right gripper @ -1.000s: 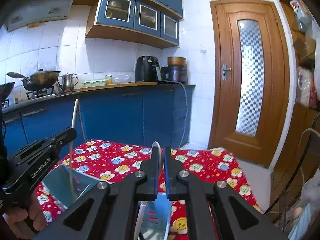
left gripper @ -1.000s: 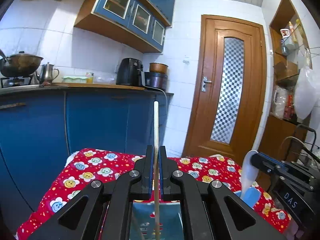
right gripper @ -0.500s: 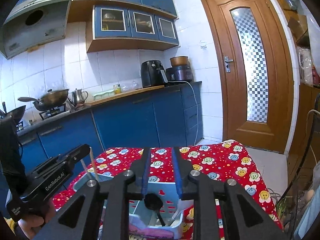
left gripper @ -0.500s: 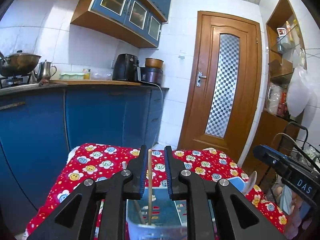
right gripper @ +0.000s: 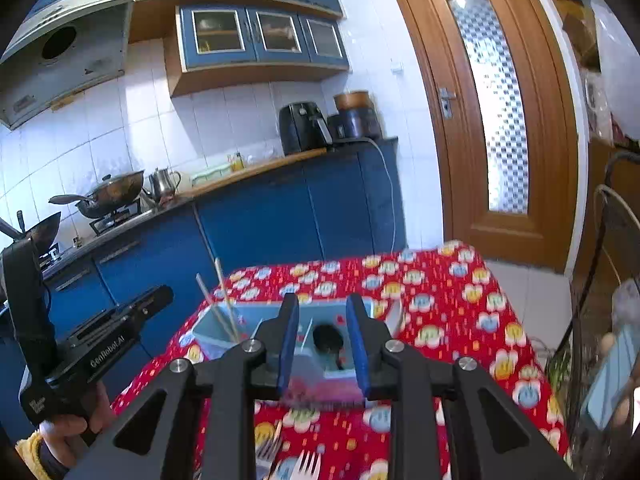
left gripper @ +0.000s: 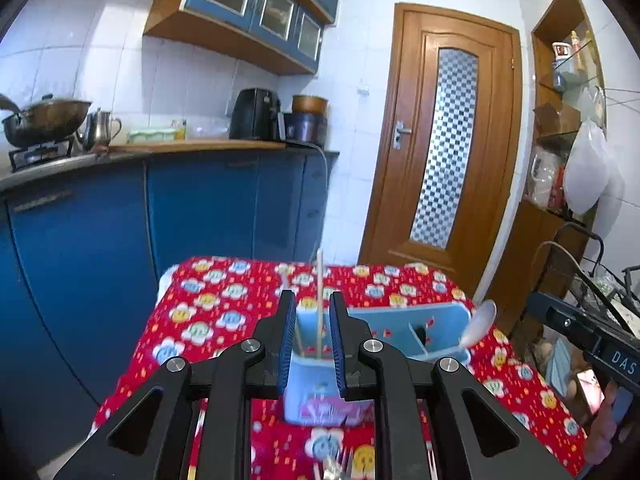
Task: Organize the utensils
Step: 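Open the left tool to drop the chopstick into the box while the right tool drops the spoon, then grasp a silver knife with the left tool while the right tool moves to the white plastic fork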
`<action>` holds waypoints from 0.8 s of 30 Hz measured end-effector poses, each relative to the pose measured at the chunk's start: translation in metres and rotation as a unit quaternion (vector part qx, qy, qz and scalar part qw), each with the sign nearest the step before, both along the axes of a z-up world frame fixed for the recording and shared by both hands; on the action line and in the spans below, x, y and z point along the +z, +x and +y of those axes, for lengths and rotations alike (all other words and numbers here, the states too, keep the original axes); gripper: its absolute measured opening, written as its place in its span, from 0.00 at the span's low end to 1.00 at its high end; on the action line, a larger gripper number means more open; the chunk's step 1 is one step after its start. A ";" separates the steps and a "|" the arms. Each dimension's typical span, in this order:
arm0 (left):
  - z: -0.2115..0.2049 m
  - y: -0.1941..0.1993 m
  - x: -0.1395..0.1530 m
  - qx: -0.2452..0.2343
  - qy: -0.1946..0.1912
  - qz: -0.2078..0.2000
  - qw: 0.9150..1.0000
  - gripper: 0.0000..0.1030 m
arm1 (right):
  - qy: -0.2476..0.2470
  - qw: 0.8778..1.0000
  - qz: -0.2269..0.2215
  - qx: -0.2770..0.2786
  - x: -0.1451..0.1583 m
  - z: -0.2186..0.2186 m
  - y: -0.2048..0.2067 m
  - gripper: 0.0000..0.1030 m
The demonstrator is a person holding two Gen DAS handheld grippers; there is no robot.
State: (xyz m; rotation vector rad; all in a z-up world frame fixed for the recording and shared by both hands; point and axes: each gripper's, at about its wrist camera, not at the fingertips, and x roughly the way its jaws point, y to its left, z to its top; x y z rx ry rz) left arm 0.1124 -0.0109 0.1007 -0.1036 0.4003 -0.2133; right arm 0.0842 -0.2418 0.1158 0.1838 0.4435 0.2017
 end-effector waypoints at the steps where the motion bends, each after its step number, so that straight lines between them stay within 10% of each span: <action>1: 0.002 -0.004 -0.002 -0.001 -0.001 0.008 1.000 0.17 | 0.002 1.000 0.010 -0.001 -0.003 0.000 -0.004 0.26; 24: 0.004 -0.050 -0.060 -0.027 0.027 0.152 0.988 0.17 | 0.021 0.990 0.140 0.021 -0.072 -0.011 -0.054 0.35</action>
